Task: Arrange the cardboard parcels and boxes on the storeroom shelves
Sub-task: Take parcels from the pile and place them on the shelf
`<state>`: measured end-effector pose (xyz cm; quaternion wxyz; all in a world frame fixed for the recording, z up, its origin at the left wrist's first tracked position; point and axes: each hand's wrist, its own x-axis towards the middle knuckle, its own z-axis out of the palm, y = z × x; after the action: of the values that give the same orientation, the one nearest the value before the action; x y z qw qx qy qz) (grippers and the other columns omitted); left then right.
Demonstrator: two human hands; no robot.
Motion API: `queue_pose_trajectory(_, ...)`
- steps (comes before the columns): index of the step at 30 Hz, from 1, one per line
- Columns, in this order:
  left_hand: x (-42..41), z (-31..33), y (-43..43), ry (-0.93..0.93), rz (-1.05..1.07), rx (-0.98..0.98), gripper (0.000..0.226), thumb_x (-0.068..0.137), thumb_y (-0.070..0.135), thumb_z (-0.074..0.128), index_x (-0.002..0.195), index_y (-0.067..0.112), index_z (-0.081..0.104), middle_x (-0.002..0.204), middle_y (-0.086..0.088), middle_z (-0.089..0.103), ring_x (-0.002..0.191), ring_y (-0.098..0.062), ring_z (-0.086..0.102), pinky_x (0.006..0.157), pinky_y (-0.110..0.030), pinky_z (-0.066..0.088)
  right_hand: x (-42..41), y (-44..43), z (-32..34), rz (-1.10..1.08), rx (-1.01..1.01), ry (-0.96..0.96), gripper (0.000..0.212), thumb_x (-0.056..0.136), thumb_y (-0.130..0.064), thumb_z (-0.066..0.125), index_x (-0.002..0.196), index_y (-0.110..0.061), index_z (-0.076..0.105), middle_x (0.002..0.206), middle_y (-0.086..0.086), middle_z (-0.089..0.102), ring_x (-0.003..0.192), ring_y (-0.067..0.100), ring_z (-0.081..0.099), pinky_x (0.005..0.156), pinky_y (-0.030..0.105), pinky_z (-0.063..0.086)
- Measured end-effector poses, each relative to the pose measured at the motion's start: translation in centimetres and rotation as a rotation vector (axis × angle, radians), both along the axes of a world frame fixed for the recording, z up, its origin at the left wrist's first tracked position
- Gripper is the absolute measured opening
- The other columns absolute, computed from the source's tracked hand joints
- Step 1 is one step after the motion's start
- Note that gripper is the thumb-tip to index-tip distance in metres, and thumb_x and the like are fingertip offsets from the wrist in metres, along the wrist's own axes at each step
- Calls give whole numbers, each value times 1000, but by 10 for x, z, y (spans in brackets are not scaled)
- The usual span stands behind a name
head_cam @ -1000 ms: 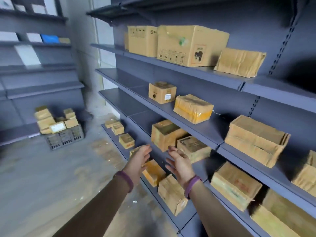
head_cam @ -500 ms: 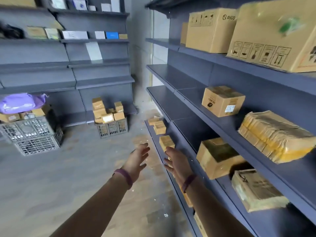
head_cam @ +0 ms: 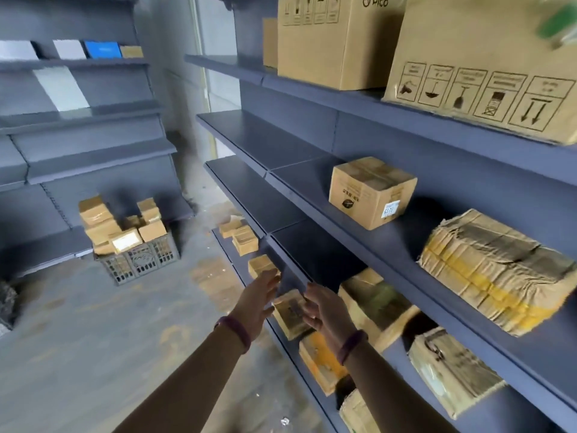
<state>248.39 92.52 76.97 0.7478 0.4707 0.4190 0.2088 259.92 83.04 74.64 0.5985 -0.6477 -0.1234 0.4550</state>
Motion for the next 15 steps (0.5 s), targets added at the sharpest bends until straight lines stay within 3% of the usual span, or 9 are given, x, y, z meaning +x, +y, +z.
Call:
queue_pose_trajectory(2,26,-12,13,39,-95,-2,21,106,34,42,105,22,60,106,4,62,94,-12,56,89,-35,38,13,3,-14,-100,0,34,16,100,-16,54,114,-18,63,99,3,64,115,29,60,106,52,43)
queue_pose_trajectory(3,37,-19,20,60,-143,-10,22,106,34,43,109,21,60,110,3,62,98,-14,56,85,-34,40,19,5,-21,-157,5,54,16,101,-17,53,114,-18,62,97,1,64,121,30,53,104,51,45)
queue_pose_trajectory(4,48,-27,29,79,-187,-23,24,105,34,45,117,19,59,118,1,61,103,-16,56,83,-34,41,23,7,-28,-219,5,70,14,102,-17,52,111,-18,63,97,0,63,102,27,64,99,48,48)
queue_pose_trajectory(5,58,-35,37,90,-233,-34,28,105,33,45,124,17,58,124,-1,59,107,-17,56,84,-34,42,26,10,-34,-279,4,84,13,103,-18,51,108,-20,63,100,0,62,88,17,52,96,45,48)
queue_pose_trajectory(6,66,-42,45,98,-294,-42,33,105,33,44,132,16,55,130,-2,56,114,-18,55,90,-35,42,28,14,-40,-340,2,102,13,103,-19,50,105,-22,62,103,-1,61,94,20,60,97,44,47)
queue_pose_trajectory(9,85,-57,66,123,-504,-68,45,110,34,30,149,15,42,150,-2,43,145,-21,35,117,-41,31,29,25,-54,-500,-8,160,14,105,-21,46,114,-21,57,112,-4,60,96,17,60,106,45,42)
queue_pose_trajectory(15,108,-80,90,197,-694,-20,34,109,35,31,136,23,48,153,1,44,144,-19,37,112,-40,30,20,34,-69,-691,-63,230,36,105,-22,44,139,-12,49,136,9,55,129,32,50,108,43,40)
